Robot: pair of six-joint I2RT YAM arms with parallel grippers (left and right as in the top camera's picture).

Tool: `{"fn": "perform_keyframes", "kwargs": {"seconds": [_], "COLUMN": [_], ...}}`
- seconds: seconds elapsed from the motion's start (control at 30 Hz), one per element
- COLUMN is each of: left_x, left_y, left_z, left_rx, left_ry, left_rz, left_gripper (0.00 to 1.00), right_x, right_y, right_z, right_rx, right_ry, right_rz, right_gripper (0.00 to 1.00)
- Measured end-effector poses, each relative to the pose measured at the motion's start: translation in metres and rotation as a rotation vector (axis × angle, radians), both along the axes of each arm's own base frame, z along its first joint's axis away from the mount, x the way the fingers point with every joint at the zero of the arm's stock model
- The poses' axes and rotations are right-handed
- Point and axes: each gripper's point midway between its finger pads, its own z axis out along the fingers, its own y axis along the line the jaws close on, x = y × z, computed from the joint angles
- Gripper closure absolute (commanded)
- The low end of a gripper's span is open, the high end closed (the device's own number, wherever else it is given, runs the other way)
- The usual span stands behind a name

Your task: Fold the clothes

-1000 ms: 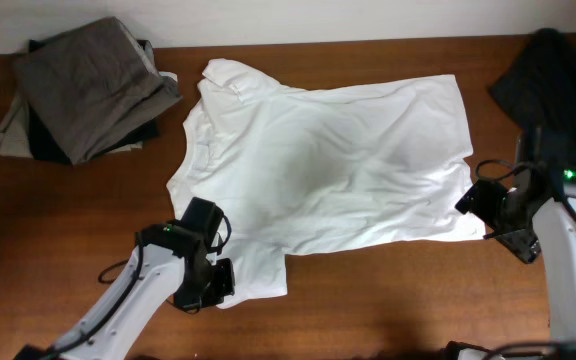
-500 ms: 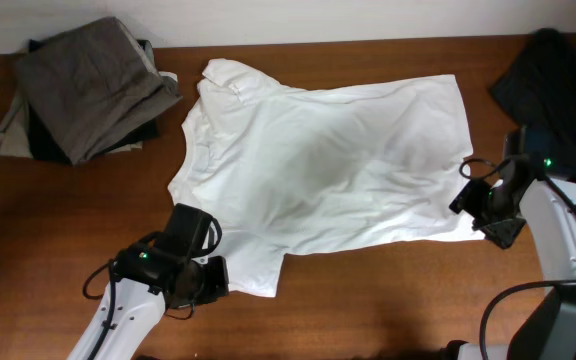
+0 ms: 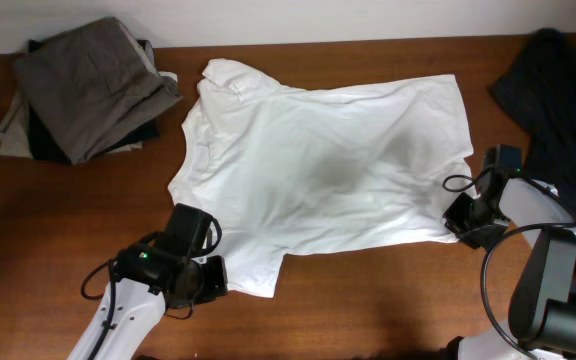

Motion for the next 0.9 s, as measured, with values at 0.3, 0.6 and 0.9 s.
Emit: {"fn": "perform_keyframes", "kwargs": {"seconds": [0.3, 0.6, 0.9], "left_x": [0.002, -0.023, 0.028], "left_y": [0.0, 0.008, -0.005], "left_z": [0.036, 0.052, 0.081], "left_rx": [-0.035, -0.043, -0.103], "left_ry": [-0.099, -0.095, -0.319], "left_rz": [0.001, 0.045, 0.063], "left_gripper": [0.99, 0.99, 0.99], "right_x": [-0.036, -0.075, -0.063], "right_y": [0.007, 0.007, 0.002], "right_z": [0.02, 0.117, 0.126], "right_rx": [0.006, -0.109, -0.136], "right_ry": [0.107, -0.097, -0.186], "right_rz": [-0.081, -0.145, -0.152], "right_gripper": [0.96, 0.96, 0.96]}}
